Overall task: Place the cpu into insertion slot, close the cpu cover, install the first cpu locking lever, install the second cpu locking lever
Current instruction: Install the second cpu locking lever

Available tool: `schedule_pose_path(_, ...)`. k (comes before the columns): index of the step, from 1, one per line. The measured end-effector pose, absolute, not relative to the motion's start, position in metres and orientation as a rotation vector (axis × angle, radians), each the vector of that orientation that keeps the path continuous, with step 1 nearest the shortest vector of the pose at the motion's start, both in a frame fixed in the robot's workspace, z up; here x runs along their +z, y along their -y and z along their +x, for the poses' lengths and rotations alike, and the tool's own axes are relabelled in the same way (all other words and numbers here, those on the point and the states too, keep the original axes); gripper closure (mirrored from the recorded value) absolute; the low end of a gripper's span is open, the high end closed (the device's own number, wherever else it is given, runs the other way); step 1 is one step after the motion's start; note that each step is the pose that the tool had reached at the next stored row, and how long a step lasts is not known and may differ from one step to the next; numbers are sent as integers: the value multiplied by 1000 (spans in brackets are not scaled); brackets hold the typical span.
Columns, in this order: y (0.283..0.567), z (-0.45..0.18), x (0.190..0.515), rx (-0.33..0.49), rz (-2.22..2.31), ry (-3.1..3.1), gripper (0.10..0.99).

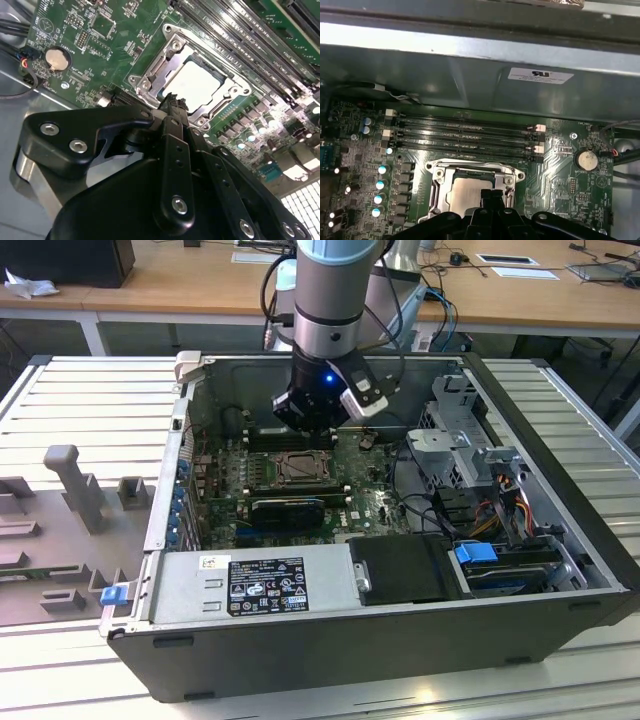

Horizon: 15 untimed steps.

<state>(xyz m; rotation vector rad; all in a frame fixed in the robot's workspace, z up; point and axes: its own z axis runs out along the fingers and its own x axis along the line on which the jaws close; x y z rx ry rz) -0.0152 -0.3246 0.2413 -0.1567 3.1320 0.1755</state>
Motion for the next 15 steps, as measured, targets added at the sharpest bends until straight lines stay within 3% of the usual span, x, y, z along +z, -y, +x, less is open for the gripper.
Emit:
schedule_pose_path(8, 331, -16, 244, 174, -154, -3132, 980)
schedule_pose_path(15, 358, -16, 237, 175, -154, -3133, 980)
